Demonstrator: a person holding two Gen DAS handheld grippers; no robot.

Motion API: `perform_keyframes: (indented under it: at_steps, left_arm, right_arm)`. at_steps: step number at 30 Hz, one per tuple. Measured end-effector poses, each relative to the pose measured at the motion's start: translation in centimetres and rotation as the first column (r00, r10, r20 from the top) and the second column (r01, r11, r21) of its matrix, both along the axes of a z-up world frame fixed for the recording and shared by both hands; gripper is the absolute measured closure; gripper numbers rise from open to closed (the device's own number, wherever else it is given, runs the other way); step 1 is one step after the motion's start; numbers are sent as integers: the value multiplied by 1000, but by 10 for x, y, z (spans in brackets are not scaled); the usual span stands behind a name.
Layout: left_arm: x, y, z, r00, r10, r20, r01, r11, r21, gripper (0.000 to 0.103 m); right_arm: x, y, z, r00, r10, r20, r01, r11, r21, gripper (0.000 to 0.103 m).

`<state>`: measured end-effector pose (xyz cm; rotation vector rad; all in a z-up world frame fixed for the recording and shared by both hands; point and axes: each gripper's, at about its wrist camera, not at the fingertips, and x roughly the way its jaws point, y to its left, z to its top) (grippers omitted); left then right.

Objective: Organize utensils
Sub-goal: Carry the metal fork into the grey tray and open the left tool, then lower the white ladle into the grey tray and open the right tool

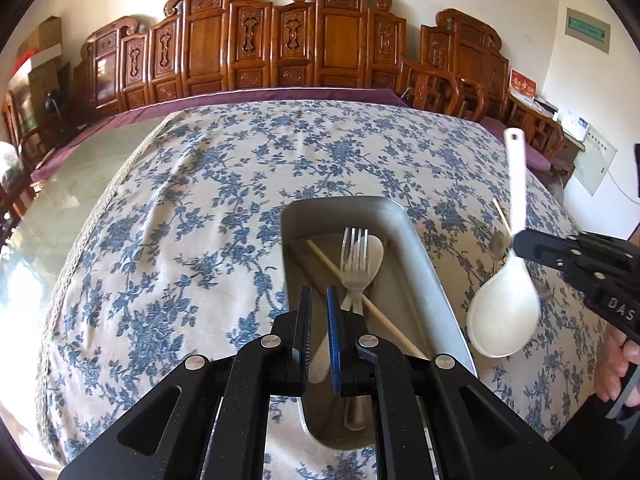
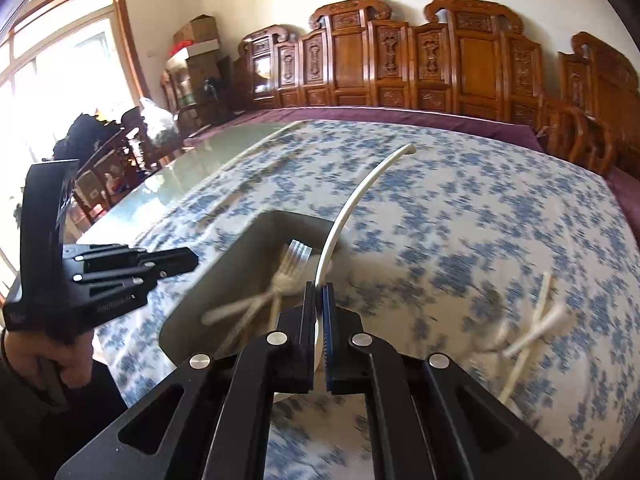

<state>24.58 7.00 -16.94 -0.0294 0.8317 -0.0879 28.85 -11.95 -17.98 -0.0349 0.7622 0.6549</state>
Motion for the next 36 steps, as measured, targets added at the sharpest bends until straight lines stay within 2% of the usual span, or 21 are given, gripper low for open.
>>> perform_keyframes:
  at_steps: [2, 11, 17, 26, 30, 36]
  left_arm:
    - [0, 7, 1, 1000, 8, 4, -8, 1000, -6, 97]
    - [-2, 25, 1, 1000, 31, -5, -31, 999, -41, 97]
    - [-3, 25, 4, 1000, 26, 2, -26, 999, -44, 97]
    - [-3, 20, 4, 1000, 14, -2, -14, 999, -41, 97]
    - [-3, 12, 4, 1000, -6, 5, 6, 999, -37, 97]
    - [-3, -10, 4, 999, -50, 9, 50, 998, -38, 95]
  right_arm:
    - [5, 14, 0, 1000, 24, -12, -24, 1000, 3, 99]
    - [12, 81, -31, 983, 154, -104, -164, 982, -91, 99]
    - [13, 91, -45, 978, 157, -140, -172, 980, -103, 97]
    - [16, 65, -31, 990, 102, -94, -107, 993, -51, 96]
    - [13, 31, -24, 998, 27, -63, -29, 999, -32, 96]
    - [11, -36, -21, 993, -114, -2, 114, 990, -81, 96]
